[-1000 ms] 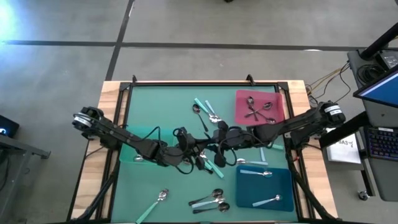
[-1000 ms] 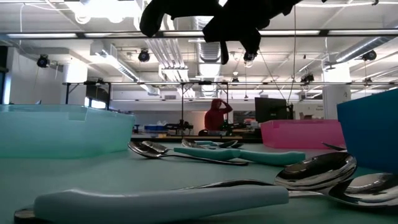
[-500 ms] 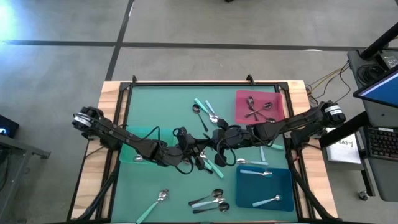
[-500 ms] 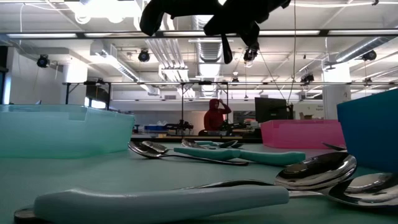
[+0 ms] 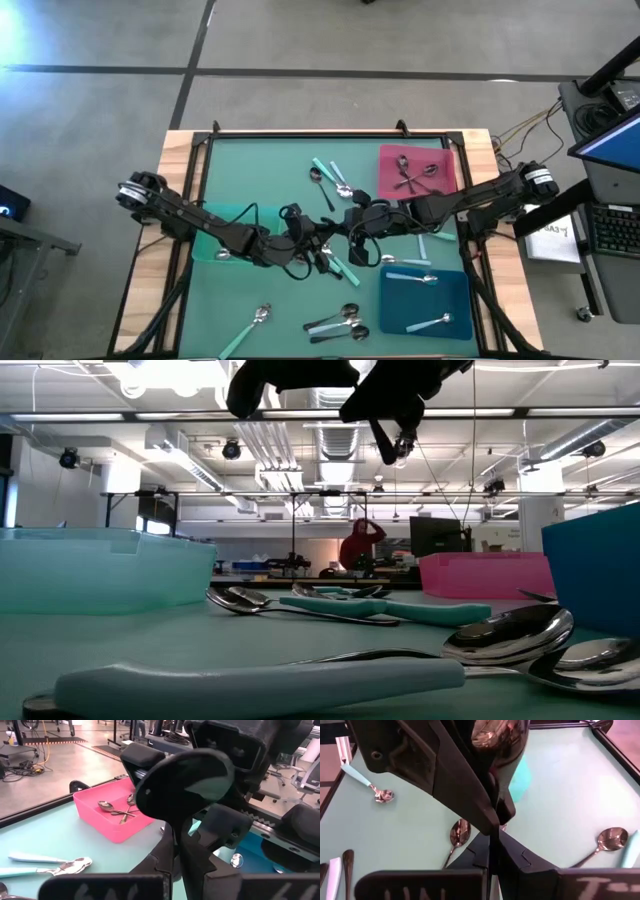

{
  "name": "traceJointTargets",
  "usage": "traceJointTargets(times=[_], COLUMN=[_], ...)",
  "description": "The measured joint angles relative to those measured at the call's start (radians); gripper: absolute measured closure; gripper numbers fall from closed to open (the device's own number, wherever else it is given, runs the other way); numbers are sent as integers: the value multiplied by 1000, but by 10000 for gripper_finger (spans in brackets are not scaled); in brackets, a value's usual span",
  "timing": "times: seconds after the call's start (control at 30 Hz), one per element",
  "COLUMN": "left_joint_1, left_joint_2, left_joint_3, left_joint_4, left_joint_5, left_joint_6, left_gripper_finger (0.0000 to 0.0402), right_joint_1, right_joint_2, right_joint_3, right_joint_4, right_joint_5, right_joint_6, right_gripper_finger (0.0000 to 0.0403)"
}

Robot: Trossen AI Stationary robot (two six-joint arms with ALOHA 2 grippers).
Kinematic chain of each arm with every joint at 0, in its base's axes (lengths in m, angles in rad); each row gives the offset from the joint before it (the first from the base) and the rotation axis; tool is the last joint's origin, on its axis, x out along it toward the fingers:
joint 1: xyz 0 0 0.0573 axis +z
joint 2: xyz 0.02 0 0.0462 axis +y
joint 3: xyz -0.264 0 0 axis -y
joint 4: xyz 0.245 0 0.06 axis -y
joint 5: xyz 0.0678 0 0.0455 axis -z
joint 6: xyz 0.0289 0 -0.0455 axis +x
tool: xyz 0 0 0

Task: Sort silverware by color (type)
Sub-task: Put the black spoon into the red bin

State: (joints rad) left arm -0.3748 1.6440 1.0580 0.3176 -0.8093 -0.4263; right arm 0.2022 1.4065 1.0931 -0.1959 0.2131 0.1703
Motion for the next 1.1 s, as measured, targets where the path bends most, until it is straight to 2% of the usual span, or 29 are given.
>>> traceJointTargets(times=[0.3,0.5,0.6,0.77,0.93,1.1], left_joint_1=[0,-2,-1,-2,-4,-18], left_joint_2=[0,0,-1,-1,-3,-16], left_joint_3=[3,11,13,13,13,13], left_joint_4=[0,-13,-4,-5,-5,-5], left_joint_5=[-11,-17,-18,-17,-13,-11], left_joint_6=[5,35,40,40,46,63], left_gripper_finger=[401,399,398,400,401,401], right_joint_1=[1,-14,-33,-32,-56,-122], right_joint_2=[-35,-38,-38,-39,-56,-116], right_joint_3=[-2,-2,-4,-4,-4,-4], right_joint_4=[-21,-69,-105,-99,-147,-322], right_joint_5=[18,-24,-79,-81,1,137], right_joint_6=[3,126,124,99,60,57], right_gripper_finger=[394,395,395,395,395,395])
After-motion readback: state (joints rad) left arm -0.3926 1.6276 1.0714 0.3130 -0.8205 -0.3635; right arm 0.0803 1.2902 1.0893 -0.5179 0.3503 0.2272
